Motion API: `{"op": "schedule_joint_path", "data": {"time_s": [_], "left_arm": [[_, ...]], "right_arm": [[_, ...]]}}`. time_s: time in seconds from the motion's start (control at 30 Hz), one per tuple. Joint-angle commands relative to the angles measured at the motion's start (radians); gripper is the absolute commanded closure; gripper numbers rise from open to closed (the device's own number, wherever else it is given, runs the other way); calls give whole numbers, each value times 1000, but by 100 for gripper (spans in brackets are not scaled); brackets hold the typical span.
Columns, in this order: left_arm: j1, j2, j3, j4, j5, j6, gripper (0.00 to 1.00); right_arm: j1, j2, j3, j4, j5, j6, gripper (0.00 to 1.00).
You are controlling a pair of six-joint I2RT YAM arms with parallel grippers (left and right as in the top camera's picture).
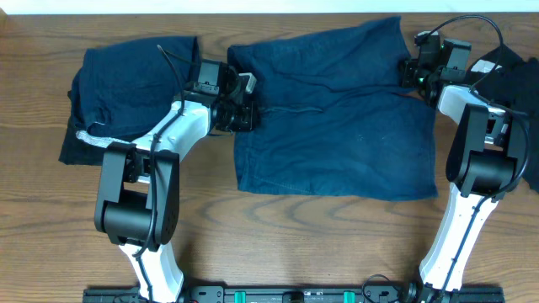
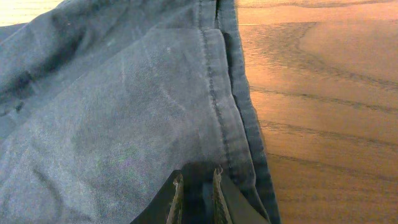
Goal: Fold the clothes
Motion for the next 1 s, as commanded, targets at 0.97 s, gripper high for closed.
{"op": "schedule_joint_path", "data": {"time_s": [0.97], "left_arm": [[5, -126, 55, -61, -237, -43, 65]], "right_arm": [[3, 50, -27, -26, 83, 2, 83]]}}
